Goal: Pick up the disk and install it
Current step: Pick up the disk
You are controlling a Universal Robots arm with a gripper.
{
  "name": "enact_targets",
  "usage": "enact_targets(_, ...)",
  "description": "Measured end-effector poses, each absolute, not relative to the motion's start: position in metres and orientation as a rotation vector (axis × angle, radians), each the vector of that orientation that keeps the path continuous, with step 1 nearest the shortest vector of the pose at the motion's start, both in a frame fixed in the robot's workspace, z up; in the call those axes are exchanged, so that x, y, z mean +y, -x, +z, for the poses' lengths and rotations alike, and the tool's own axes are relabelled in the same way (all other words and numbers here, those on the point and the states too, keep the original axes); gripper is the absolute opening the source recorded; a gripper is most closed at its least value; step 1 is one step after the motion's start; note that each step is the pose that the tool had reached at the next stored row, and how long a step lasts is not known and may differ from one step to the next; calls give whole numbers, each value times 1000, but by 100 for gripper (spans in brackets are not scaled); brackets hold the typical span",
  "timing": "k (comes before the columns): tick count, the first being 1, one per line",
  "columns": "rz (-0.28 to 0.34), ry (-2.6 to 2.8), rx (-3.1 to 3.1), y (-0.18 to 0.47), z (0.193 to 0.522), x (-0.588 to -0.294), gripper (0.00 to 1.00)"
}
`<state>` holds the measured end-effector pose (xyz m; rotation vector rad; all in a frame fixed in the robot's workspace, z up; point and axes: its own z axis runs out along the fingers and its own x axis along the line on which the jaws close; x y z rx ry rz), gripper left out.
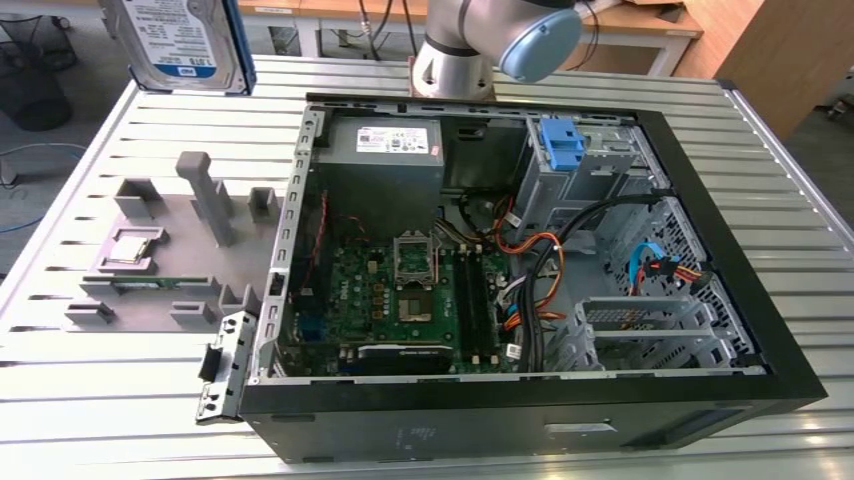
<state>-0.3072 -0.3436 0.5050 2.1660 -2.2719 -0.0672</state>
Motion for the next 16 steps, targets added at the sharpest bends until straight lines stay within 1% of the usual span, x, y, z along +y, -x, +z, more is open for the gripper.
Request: enact_targets(16, -67, -2166, -2272, 282, 505, -344, 35)
